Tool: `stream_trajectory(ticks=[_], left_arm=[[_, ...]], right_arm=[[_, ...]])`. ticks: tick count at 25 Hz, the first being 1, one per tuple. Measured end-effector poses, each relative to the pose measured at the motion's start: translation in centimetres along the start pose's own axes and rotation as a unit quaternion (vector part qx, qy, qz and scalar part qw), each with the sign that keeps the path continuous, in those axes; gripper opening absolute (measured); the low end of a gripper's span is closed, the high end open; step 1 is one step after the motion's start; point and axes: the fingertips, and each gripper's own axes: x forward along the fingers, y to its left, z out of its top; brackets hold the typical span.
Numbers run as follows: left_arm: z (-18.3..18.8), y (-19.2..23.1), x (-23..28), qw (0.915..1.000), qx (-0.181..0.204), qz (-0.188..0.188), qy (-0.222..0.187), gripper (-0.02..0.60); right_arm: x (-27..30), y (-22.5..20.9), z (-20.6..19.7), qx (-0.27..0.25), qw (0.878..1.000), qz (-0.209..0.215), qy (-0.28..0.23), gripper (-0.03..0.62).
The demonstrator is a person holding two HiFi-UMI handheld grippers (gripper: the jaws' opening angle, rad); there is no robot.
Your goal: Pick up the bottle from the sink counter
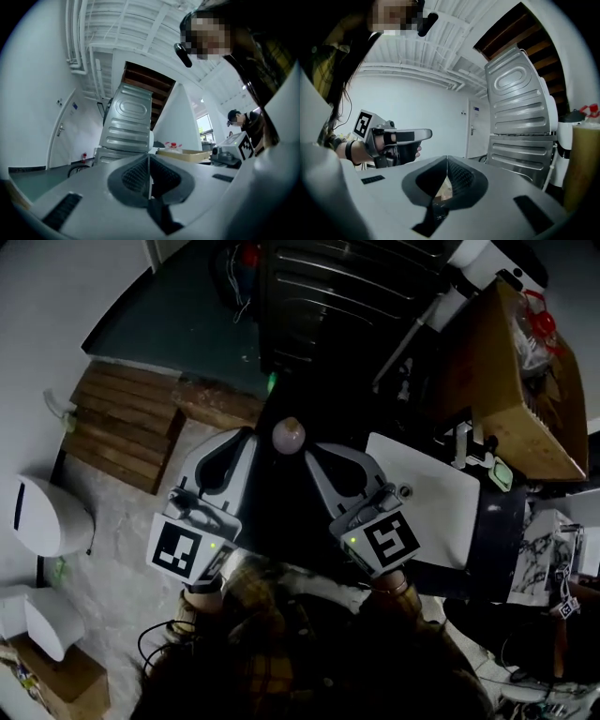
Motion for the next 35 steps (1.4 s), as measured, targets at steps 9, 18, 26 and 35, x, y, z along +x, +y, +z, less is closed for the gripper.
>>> stream_trajectory(ticks=[9, 18, 26, 35], left_arm=[[-1.8, 0.5, 2.5, 0.9977, -0.006, -0.067, 0.008, 0.026], [-4.1, -0.1, 3.2, 0.9957, -0.016, -0.081, 0.042, 0.026], [-6.1, -0.1, 3.8, 0.9951, -0.024, -0.066, 0.071, 0.026], [-8.2, 1.0, 4.3, 0.9944, -0.036, -0.05, 0.085, 0.026]], right_arm=[[0.4, -1.5, -1.1, 0.005, 0.998, -0.065, 0.012, 0.017], [1.5, -2.0, -2.1, 0.01, 0.997, -0.073, 0.016, 0.017], [2.5, -3.5, -3.2, 0.026, 0.997, -0.064, 0.02, 0.017], [3.4, -4.1, -4.5, 0.035, 0.997, -0.052, 0.034, 0.017]])
